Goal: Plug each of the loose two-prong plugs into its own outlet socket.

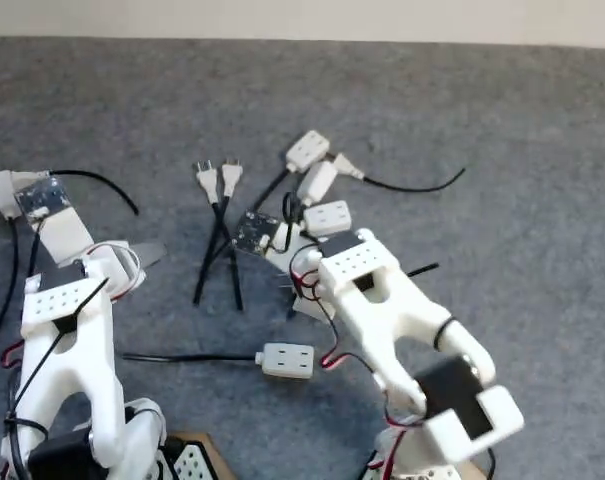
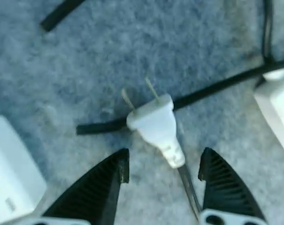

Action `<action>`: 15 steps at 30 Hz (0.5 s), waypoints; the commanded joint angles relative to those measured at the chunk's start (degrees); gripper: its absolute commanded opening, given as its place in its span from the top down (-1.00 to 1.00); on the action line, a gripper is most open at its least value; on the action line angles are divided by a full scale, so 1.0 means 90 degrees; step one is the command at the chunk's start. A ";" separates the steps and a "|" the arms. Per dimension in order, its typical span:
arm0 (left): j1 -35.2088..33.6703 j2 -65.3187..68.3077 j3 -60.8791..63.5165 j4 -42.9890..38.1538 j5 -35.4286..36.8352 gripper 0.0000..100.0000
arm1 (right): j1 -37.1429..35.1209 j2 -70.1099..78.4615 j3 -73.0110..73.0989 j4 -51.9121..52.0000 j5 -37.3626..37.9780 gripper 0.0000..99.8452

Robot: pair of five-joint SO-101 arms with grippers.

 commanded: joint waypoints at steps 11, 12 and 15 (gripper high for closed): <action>0.0132 -0.0005 0.0044 -0.0088 -0.0059 0.07 | 0.0259 0.0259 -0.0611 -0.0298 0.1563 0.74; 0.0132 -0.0005 0.0044 -0.0088 -0.0059 0.07 | 0.0288 0.0259 -0.0611 -0.0298 0.1739 0.87; 0.0132 -0.0005 0.0044 -0.0088 -0.0059 0.07 | 0.0357 0.0259 -0.0591 -0.0288 0.1817 0.95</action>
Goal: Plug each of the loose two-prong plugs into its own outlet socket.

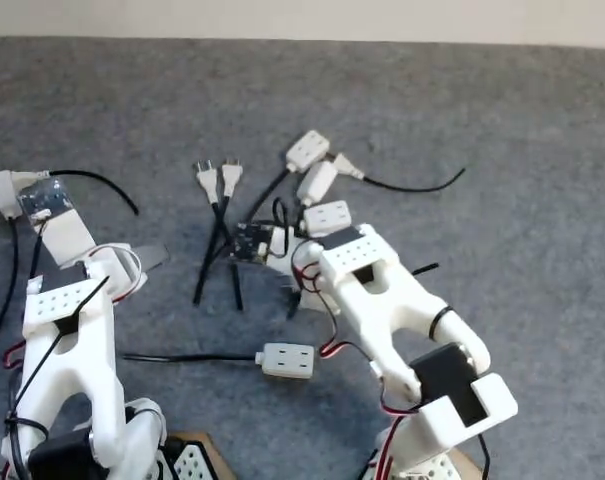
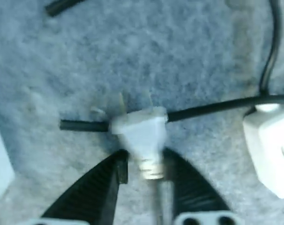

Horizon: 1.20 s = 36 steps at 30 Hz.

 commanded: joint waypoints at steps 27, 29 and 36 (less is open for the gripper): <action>0.2271 -0.0073 -0.2779 0.3487 -0.0703 0.06 | -0.0737 -0.4733 0.0571 0.1968 -0.3849 0.99; 0.2632 -0.0083 -0.3316 0.3907 -0.0703 0.06 | -0.0982 -0.5426 0.1070 0.1841 -0.4181 0.99; 0.2984 -0.0425 -0.4059 0.4132 -0.0703 0.06 | -0.1304 -0.7096 0.2720 0.0962 -0.4825 0.99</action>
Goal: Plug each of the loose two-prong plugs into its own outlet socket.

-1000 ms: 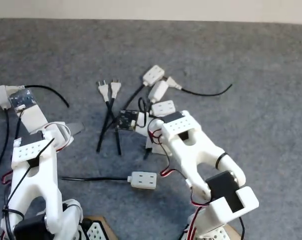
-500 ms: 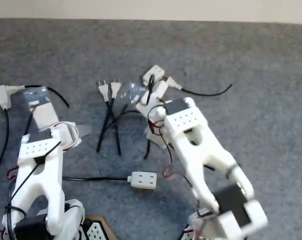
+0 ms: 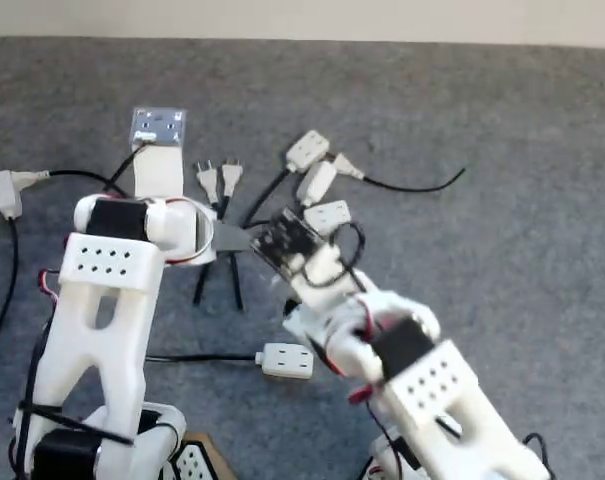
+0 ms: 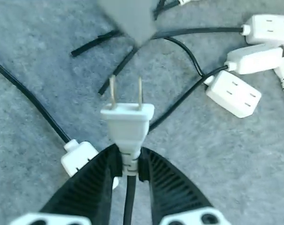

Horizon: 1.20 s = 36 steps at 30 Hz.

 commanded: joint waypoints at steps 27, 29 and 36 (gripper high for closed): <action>0.0581 -0.5846 0.5006 -0.2295 0.0664 0.02 | -0.0923 0.0503 -0.0747 0.0259 -0.0479 0.99; 0.0679 -0.5875 0.5065 -0.2295 0.0664 0.02 | -0.0923 0.1001 -0.1343 0.0513 -0.0479 0.99; 0.0611 -0.5905 0.5026 -0.2295 0.0684 0.02 | -0.0581 0.1871 -0.2134 0.0601 -0.0567 0.99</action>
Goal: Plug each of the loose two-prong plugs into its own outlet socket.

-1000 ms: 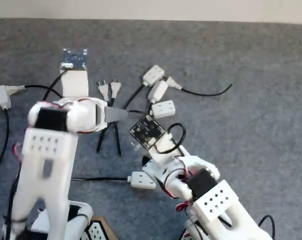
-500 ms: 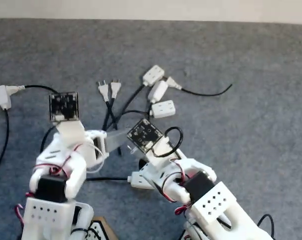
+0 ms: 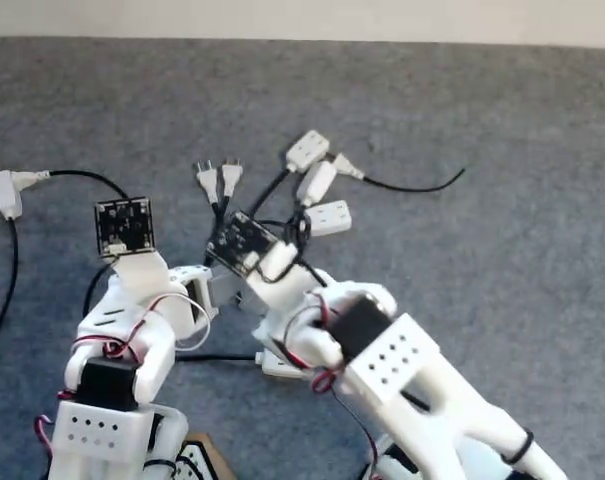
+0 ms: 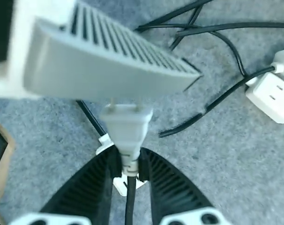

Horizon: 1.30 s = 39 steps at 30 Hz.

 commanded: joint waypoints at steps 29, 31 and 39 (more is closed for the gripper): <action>0.0132 0.0005 0.0161 -0.0322 0.0010 0.02 | 0.0904 -0.0444 0.0190 -0.0503 -0.0332 0.99; 0.0171 0.0005 0.0161 -0.0313 0.0010 0.02 | 0.0904 -0.0444 -0.0161 -0.0230 -0.0332 0.99; 0.0767 0.0005 0.0327 -0.0322 0.0000 0.02 | 0.0904 -0.0376 -0.1568 0.0747 -0.0283 0.99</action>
